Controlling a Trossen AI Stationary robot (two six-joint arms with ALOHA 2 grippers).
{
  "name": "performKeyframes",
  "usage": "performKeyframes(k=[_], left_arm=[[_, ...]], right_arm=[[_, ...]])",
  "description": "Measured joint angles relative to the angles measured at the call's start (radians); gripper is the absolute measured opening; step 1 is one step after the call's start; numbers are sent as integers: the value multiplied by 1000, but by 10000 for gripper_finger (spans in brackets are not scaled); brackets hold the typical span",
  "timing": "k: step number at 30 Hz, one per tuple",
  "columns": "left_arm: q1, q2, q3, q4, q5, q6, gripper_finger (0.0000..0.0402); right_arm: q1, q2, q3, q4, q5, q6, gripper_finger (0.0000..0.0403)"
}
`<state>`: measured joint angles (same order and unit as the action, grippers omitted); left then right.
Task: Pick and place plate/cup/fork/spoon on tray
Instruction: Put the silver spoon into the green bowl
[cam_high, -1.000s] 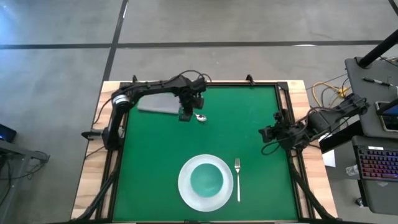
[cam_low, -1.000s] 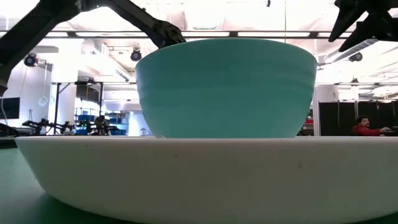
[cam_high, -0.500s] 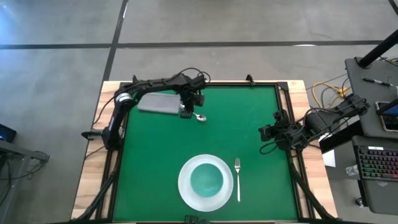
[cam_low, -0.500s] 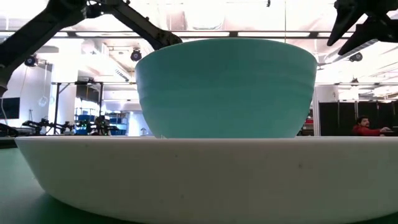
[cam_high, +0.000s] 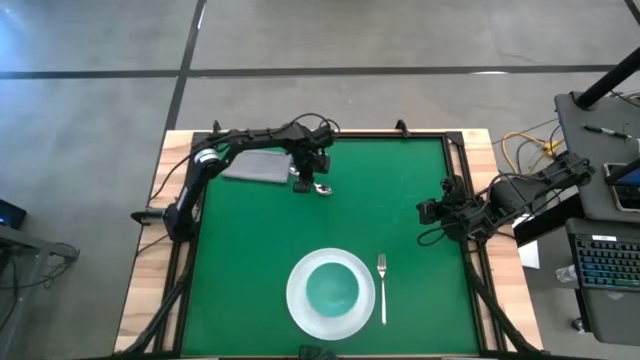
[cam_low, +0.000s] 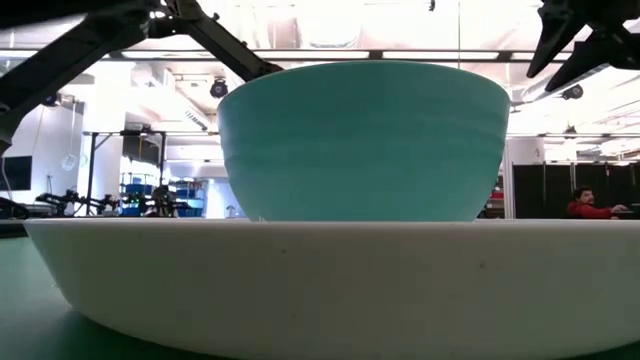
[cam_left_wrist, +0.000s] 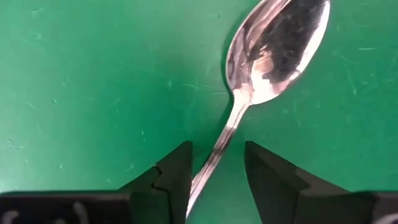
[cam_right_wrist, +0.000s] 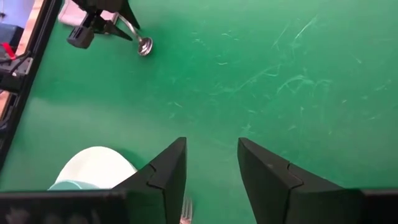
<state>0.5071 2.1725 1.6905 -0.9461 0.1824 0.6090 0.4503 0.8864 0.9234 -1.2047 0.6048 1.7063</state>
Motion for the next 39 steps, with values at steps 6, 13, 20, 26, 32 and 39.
performKeyframes(k=[6,13,20,26,32,39], left_arm=[[-18,9,0,28,-43,0,68],[-20,7,0,41,-52,0,8],[-39,-3,35,-25,-21,-30,2],[-66,-52,61,-38,-7,-63,2],[-103,-135,68,-80,8,-125,1],[-162,-195,68,-197,1,-133,1]], right_arm=[[0,0,0,-19,0,23,134],[0,0,0,-20,0,29,132],[0,0,-4,-23,0,46,134],[0,0,-10,-23,0,49,132],[0,0,-16,-23,-2,53,132],[0,0,-31,-20,-22,118,127]])
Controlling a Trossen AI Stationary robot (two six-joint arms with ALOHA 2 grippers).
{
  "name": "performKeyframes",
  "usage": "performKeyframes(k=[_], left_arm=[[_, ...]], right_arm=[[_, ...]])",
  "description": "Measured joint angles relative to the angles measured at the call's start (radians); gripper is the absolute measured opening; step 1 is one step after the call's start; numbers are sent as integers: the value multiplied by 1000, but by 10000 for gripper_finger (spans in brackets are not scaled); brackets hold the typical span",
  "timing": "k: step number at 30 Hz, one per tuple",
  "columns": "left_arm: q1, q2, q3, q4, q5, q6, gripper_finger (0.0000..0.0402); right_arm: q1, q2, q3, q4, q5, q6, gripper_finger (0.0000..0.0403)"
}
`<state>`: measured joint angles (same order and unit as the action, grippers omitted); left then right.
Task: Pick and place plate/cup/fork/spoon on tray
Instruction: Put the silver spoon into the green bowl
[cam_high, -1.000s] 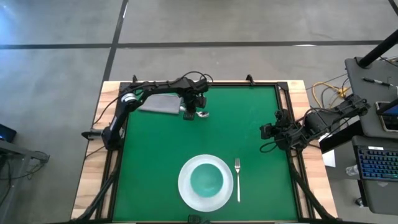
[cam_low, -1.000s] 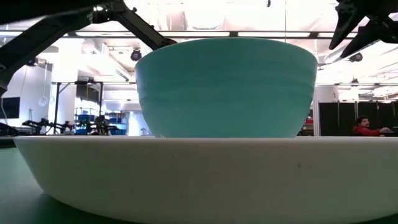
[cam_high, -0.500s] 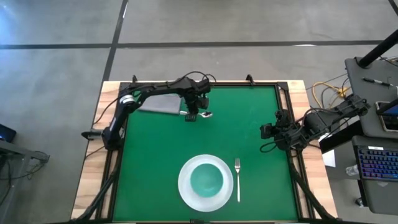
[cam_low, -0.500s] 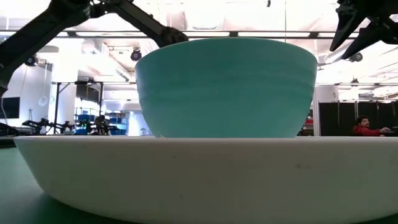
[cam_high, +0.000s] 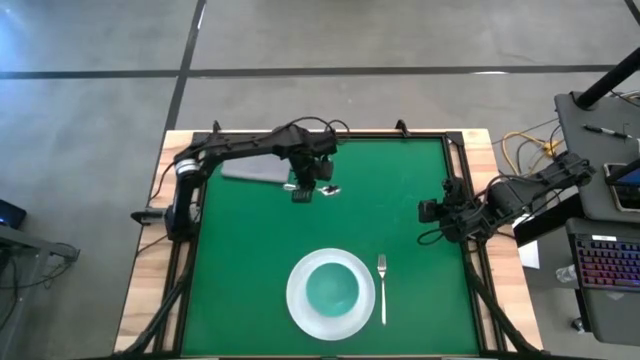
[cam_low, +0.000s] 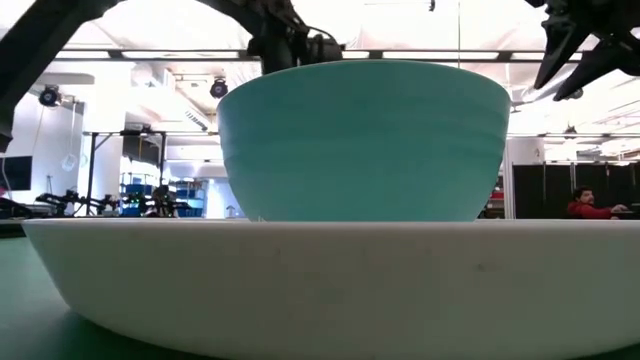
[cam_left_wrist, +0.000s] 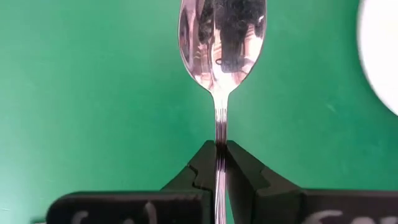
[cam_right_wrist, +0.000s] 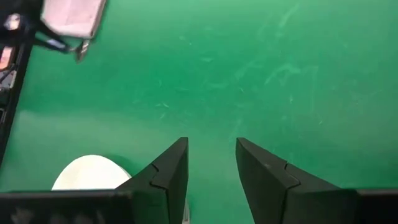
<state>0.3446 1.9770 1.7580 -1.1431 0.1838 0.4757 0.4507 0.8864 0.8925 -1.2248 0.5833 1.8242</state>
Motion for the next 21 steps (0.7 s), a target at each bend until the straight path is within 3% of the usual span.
performKeyframes(k=[7,10,17,21], left_arm=[[-124,-41,-1,-41,-18,33,0],[-192,-53,-1,-43,-71,21,0],[-316,-113,1,-45,-177,-209,0],[-411,-115,7,-78,-184,-374,0]], right_arm=[[0,42,-20,90,-136,87,125],[3,105,-21,175,-177,70,123],[41,210,27,223,-191,-81,120],[88,220,35,231,-190,-122,116]])
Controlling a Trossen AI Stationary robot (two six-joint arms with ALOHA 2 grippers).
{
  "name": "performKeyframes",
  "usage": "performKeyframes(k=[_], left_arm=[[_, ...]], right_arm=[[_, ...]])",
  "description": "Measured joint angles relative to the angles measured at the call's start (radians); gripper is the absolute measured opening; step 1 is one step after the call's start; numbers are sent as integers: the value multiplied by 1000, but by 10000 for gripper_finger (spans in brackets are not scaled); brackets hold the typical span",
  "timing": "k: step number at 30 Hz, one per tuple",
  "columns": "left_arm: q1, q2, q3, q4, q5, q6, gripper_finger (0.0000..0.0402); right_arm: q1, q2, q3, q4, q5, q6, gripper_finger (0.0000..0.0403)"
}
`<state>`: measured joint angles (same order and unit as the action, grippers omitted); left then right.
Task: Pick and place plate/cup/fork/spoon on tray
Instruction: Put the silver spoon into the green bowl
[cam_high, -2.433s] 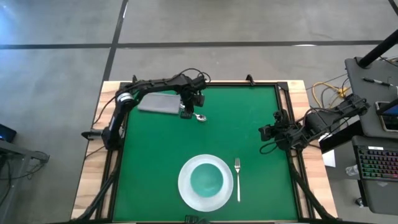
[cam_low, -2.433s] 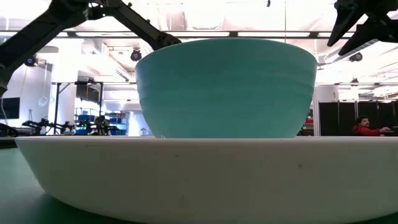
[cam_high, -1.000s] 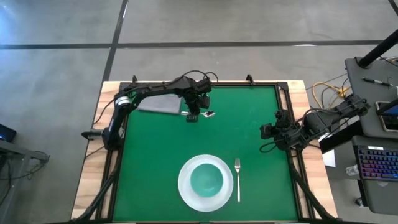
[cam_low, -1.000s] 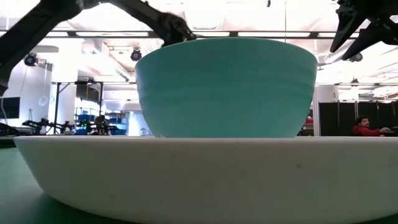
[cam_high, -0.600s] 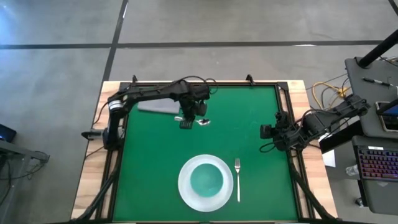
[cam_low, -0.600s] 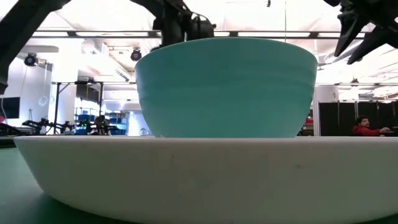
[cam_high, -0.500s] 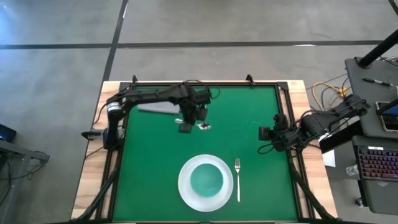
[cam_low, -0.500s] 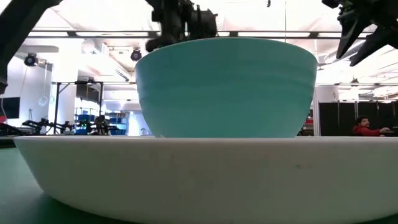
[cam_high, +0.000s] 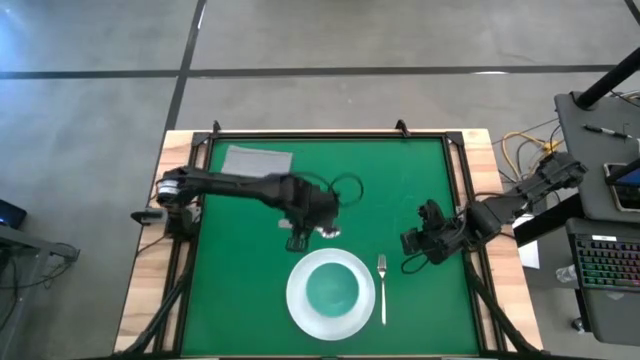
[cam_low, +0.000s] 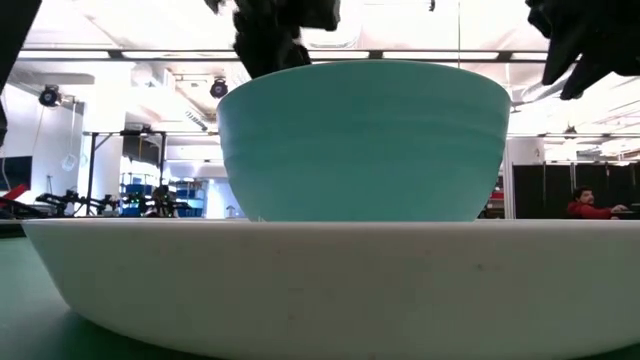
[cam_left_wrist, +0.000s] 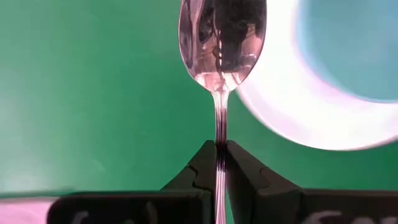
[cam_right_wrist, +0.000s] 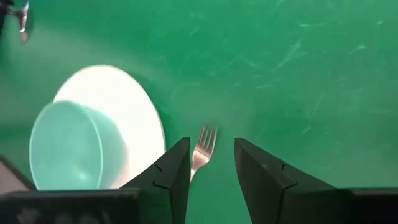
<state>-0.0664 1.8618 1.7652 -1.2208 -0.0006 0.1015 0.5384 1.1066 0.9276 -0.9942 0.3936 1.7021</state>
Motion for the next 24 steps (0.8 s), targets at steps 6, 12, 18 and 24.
performKeyframes(k=[6,12,18,24], left_arm=[[-154,6,5,-18,0,-196,0],[-253,25,36,11,11,-329,0],[-275,65,37,62,71,-358,0],[-274,134,95,71,126,-361,0]], right_arm=[[72,-3,0,4,99,46,110],[108,-6,0,4,161,101,109],[108,-3,0,4,193,126,105],[108,4,0,4,202,128,106]])
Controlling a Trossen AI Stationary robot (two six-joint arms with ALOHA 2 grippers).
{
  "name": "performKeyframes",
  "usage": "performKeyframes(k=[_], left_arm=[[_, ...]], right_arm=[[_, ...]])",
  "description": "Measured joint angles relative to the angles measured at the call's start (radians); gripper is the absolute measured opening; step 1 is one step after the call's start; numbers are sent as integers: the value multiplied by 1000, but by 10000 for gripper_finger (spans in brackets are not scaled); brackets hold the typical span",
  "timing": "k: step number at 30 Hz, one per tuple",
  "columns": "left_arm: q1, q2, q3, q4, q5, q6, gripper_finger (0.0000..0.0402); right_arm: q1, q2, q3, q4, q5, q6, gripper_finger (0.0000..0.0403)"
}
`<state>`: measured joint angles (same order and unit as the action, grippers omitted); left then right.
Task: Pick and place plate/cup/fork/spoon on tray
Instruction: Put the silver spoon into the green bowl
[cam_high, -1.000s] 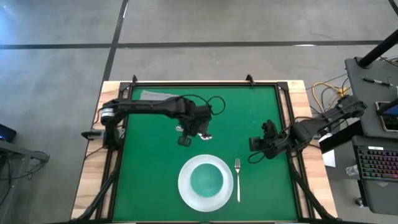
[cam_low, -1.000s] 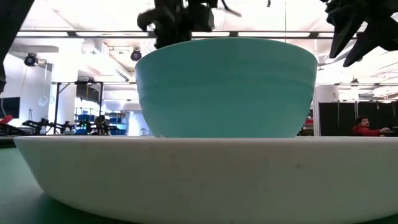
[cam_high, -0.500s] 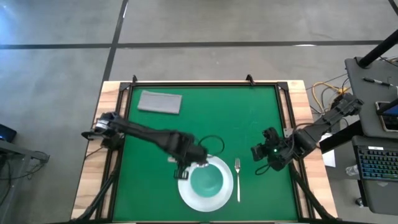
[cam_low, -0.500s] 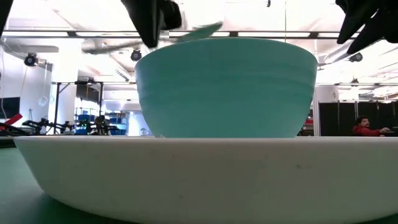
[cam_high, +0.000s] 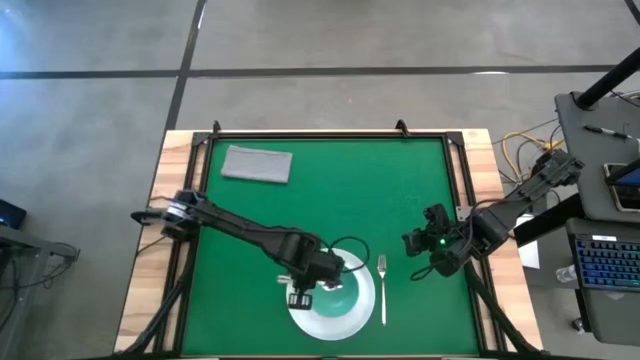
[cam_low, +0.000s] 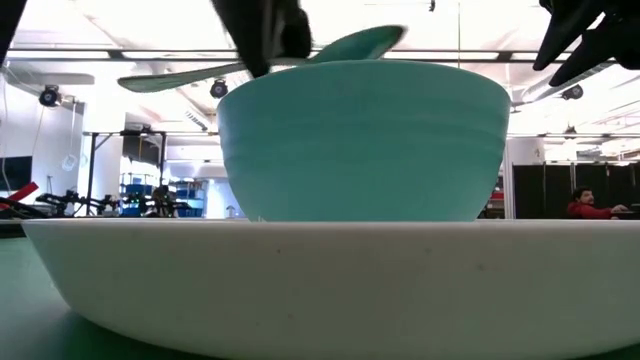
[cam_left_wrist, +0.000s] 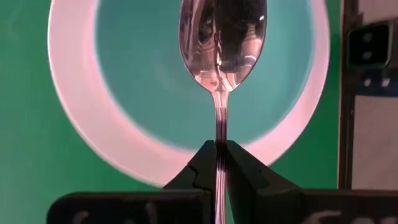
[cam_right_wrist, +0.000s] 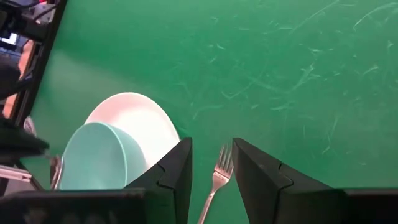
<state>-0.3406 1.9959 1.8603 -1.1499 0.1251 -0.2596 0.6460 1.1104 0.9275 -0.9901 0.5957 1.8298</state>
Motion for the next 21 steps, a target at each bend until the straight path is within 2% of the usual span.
performKeyframes(k=[4,11,17,21], left_arm=[[-7,72,80,-22,12,4,0],[-9,177,188,-194,11,2,0],[-8,206,243,-196,20,-67,2],[-8,206,246,-171,29,-76,21]], right_arm=[[0,16,0,2,0,3,106],[5,34,0,6,-14,3,105],[5,37,0,5,-19,3,106],[5,37,0,5,-19,2,102]])
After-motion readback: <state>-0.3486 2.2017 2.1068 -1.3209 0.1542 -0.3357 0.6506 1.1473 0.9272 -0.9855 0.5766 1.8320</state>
